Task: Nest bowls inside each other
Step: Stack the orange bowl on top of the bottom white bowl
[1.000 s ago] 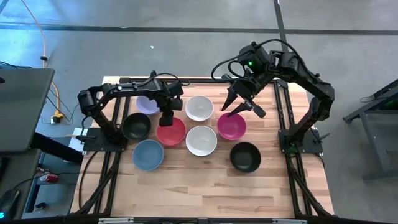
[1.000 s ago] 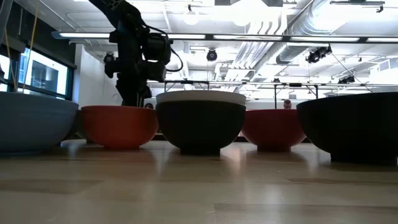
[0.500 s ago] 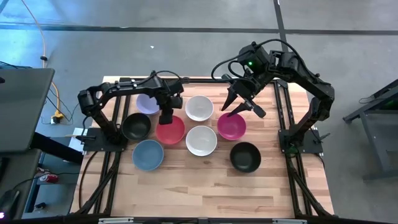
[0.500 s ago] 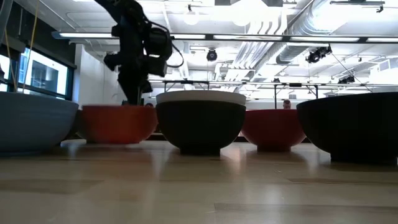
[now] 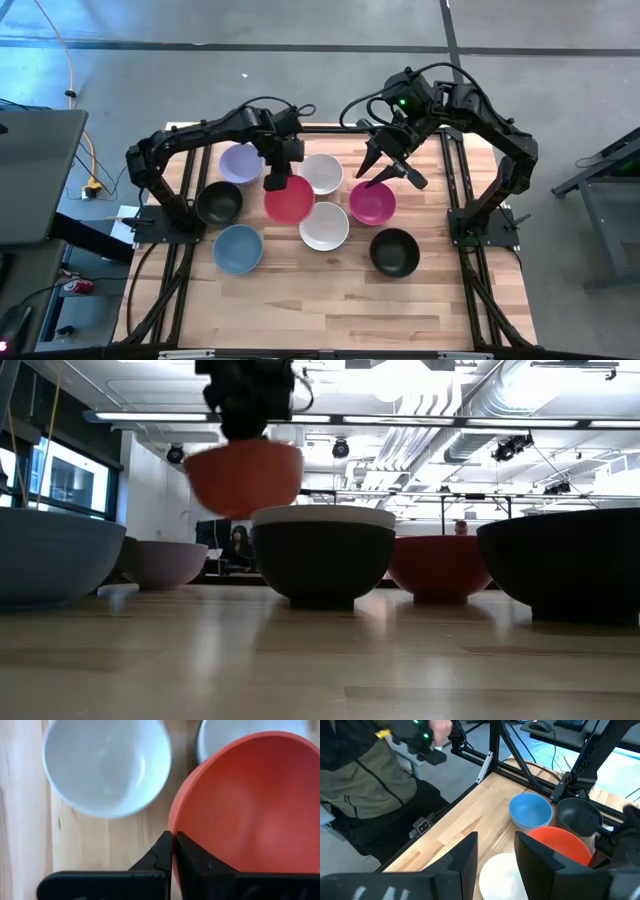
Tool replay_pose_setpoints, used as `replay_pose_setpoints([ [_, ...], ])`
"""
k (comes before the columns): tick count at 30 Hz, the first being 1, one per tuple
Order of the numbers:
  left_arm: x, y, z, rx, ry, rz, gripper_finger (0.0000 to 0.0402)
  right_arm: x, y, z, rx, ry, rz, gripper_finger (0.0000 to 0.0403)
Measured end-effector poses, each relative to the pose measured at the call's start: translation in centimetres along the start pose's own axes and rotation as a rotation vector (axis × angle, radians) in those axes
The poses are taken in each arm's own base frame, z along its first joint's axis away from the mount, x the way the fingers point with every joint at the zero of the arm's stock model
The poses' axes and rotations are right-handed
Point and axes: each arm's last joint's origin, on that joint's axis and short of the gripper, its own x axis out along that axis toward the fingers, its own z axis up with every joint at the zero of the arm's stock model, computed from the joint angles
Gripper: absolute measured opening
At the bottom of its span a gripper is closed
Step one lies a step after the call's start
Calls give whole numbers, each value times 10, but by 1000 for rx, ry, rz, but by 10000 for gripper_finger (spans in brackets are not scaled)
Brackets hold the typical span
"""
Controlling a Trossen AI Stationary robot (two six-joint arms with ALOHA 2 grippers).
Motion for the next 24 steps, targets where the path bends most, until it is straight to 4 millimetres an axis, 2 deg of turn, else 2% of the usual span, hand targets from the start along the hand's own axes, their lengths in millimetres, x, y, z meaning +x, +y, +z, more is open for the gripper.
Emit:
replay_pose_setpoints([
  [6, -13, -19, 25, 54, -88, -37, 0, 0, 0, 0, 0, 2, -3, 118],
  [10, -8, -29, 41, 83, -96, -54, 0, -6, 5, 1, -9, -5, -11, 118],
  [16, 24, -35, 68, 104, -24, -104, 0, -23, 22, 7, -32, -35, -37, 118],
  [24, 68, -27, 102, 115, 91, -153, 0, -45, 44, 10, -24, -64, -65, 118],
])
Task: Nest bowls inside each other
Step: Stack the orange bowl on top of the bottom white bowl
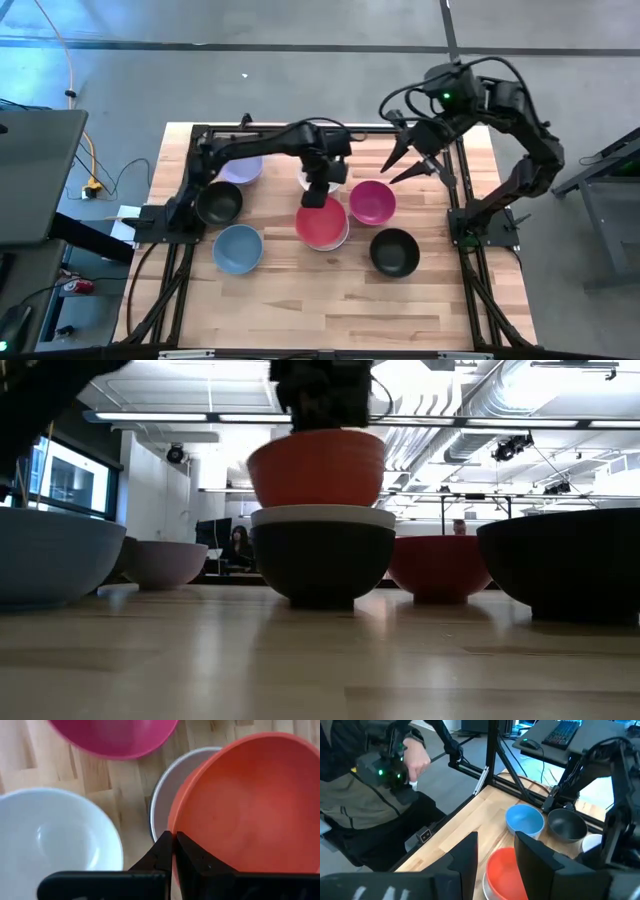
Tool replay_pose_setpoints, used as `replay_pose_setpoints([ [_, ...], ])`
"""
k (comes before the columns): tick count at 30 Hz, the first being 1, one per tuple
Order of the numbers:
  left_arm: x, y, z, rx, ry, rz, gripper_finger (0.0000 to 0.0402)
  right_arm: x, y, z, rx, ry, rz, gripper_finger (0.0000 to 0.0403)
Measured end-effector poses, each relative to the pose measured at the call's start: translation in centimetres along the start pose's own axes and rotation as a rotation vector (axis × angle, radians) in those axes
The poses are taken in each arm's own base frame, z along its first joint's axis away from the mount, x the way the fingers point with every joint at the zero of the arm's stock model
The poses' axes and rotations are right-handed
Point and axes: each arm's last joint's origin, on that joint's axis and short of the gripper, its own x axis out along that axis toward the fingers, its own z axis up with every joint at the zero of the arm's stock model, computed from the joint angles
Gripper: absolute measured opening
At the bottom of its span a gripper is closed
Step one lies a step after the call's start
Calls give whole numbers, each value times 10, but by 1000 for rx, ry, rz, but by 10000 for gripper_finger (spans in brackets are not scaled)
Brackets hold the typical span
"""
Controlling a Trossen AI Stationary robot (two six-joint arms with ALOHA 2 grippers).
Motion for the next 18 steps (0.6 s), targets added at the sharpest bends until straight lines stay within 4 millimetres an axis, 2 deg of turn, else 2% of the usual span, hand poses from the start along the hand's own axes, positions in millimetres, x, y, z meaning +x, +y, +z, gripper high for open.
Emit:
replay_pose_setpoints([
  [6, 13, 8, 16, 22, 9, -16, 0, -7, 8, -2, 18, 31, -15, 118],
  [14, 34, 14, 16, 9, 57, -73, 0, -7, 9, -5, 8, 58, -5, 118],
  [18, 34, 15, 16, 14, 61, -73, 0, -7, 9, -5, 6, 58, -4, 118],
])
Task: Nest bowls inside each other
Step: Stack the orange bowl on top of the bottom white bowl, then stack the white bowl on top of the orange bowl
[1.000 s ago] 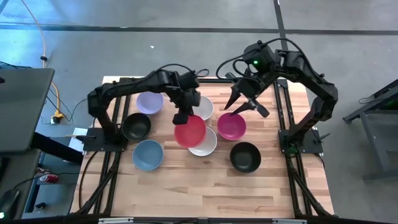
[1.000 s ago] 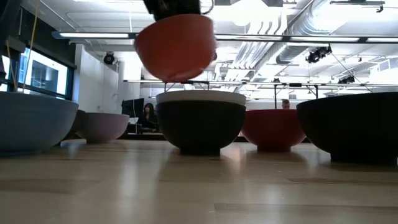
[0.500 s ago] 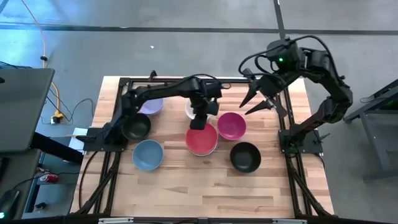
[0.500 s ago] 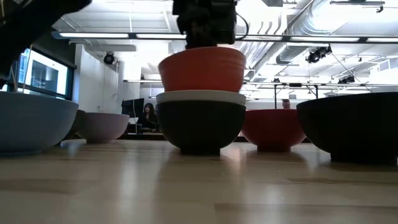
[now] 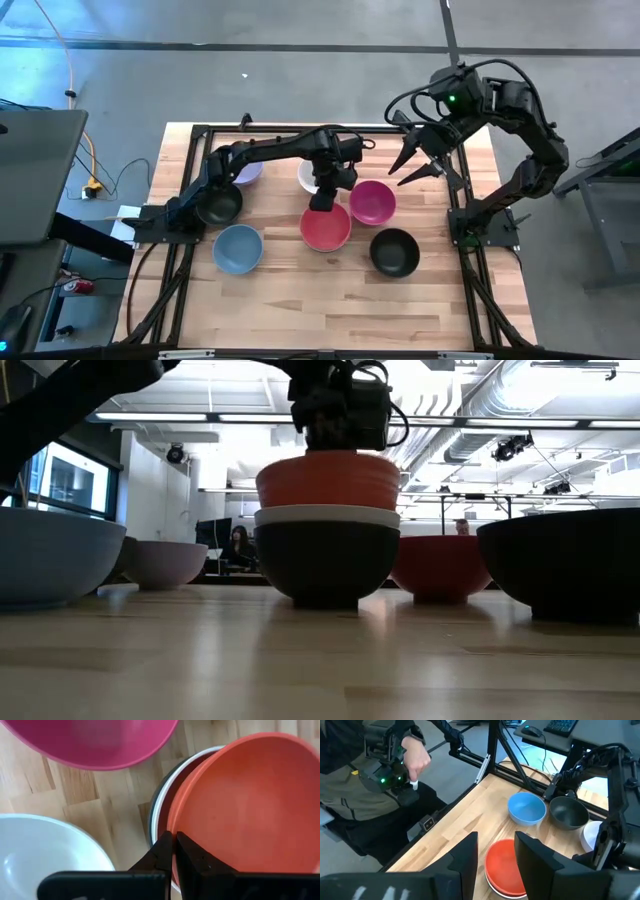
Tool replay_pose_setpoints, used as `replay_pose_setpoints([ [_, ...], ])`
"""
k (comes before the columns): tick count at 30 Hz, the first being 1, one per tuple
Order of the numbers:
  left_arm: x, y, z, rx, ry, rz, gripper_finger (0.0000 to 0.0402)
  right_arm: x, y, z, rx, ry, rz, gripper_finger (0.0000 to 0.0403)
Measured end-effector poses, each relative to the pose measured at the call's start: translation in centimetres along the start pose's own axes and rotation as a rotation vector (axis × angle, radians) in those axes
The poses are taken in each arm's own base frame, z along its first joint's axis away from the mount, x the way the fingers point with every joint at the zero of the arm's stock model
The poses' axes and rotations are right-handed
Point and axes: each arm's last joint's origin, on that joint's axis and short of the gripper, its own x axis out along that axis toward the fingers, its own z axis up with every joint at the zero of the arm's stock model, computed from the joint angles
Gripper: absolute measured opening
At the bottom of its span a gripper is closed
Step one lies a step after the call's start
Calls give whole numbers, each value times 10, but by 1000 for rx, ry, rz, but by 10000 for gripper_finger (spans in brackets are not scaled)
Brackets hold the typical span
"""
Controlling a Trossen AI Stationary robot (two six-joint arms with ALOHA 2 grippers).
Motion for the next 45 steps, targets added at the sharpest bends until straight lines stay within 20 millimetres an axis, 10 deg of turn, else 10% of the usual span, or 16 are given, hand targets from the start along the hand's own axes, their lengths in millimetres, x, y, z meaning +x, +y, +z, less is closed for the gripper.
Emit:
replay_pose_setpoints([
  [29, 16, 2, 4, 30, 25, 37, 3, 0, 0, 0, 2, -2, 4, 118],
  [45, 11, 6, 2, 7, -6, -12, 179, 1, 0, 0, 1, -2, 4, 118],
])
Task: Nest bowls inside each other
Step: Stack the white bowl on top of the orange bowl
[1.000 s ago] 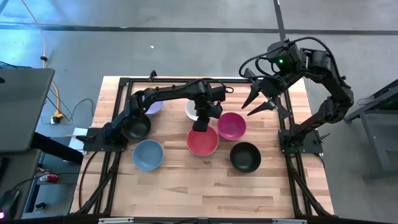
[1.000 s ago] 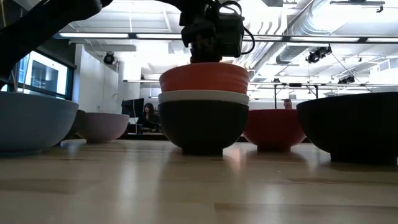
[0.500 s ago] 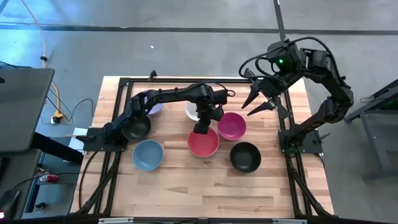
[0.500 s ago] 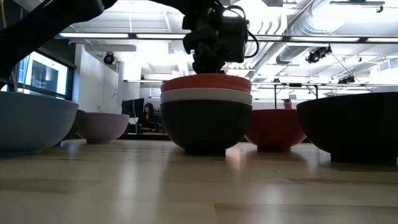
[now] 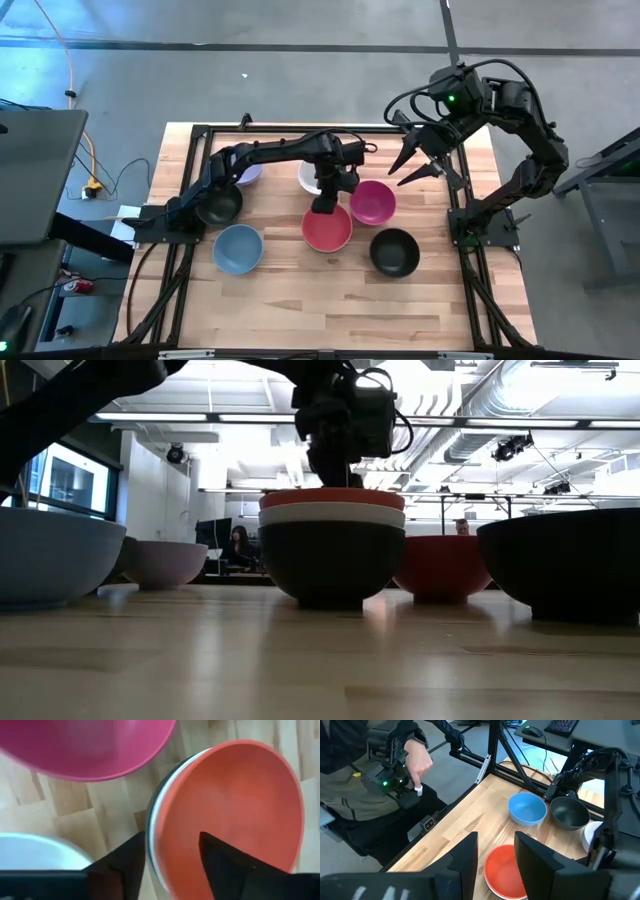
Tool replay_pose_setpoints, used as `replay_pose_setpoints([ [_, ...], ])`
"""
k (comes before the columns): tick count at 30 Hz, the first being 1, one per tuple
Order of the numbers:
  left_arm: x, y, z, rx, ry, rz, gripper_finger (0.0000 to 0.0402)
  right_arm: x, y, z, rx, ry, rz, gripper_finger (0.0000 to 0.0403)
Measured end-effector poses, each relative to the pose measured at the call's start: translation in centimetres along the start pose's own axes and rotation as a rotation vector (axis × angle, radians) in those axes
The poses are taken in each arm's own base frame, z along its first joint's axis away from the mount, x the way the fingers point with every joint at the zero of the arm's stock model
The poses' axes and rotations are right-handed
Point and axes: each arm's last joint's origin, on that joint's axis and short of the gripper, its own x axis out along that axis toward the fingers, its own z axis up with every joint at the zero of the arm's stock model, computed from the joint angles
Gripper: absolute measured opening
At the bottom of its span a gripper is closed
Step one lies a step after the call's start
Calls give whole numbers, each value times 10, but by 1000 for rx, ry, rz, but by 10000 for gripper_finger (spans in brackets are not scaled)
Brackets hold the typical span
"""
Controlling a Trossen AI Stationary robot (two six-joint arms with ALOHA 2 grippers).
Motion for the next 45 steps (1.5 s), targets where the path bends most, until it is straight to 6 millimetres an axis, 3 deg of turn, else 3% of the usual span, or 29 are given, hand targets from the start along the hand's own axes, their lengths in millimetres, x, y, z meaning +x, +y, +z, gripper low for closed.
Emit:
replay_pose_setpoints([
  [5, -27, 7, -8, -19, -52, 42, 209, 0, 0, 0, 0, 0, 0, 118],
  [14, -103, 23, -42, -96, -137, 228, 211, 3, -3, -1, 54, 18, -17, 118],
  [20, -125, 53, -67, -215, -145, 299, 197, 20, -25, -9, 253, 175, -233, 118],
  [27, -107, 88, -81, -290, -88, 274, 182, 50, -55, -21, 424, 305, -371, 118],
  [31, -86, 111, -90, -342, -14, 224, 182, 60, -65, -27, 481, 356, -439, 118],
  [39, -56, 138, -98, -374, 24, 156, 182, 62, -67, -30, 483, 402, -490, 118],
  [45, -58, 145, -100, -378, 8, 197, 181, 61, -66, -29, 443, 407, -481, 118],
])
